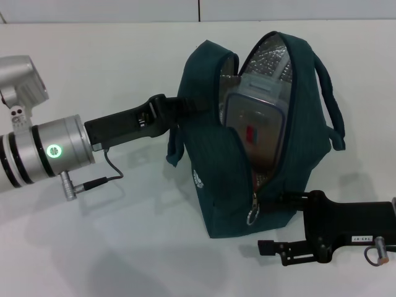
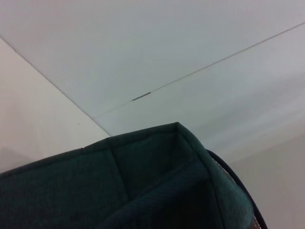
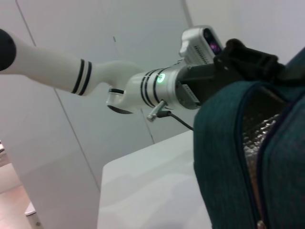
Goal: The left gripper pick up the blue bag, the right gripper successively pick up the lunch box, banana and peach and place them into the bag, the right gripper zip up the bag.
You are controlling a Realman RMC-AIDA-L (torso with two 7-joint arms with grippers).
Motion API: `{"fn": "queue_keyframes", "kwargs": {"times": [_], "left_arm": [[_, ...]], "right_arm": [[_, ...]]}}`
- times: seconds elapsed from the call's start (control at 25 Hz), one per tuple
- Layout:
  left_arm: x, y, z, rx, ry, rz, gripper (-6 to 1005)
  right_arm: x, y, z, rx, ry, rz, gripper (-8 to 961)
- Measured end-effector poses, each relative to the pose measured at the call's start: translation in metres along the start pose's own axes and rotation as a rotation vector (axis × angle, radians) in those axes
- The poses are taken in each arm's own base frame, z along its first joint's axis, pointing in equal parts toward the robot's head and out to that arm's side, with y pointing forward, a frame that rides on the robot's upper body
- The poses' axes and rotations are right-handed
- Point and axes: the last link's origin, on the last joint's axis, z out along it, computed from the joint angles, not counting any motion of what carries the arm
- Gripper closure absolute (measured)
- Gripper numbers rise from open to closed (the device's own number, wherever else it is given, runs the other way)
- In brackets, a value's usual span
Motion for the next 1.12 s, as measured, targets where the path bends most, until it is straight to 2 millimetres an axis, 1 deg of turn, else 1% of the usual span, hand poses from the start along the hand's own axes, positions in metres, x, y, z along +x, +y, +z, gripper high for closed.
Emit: {"fn": "queue_keyframes", "kwargs": {"times": [0.36, 0.64, 1.0, 1.12], "left_arm": [[0.0013, 0.0013, -0.0003, -0.005, 0.002, 0.005, 966], [0.0016, 0.0011, -0.0012, -0.004, 0.002, 0.006, 966], [0.0015, 0.0012, -0.0012, -0.005, 0.003, 0.006, 966], [0.001, 0.0008, -0.0013, -0.004, 0.003, 0.003, 966]], "right_arm": [[0.0012, -0.0003, 0.0046, 0.0, 0.007, 0.011, 140], [0.0042, 0.0, -0.001, 0.02, 0.003, 0.035, 140], [0.0042, -0.0038, -0.0021, 0.054, -0.006, 0.046, 139], [0.0016, -0.0067, -0.0008, 0.064, -0.013, 0.041, 139]]}}
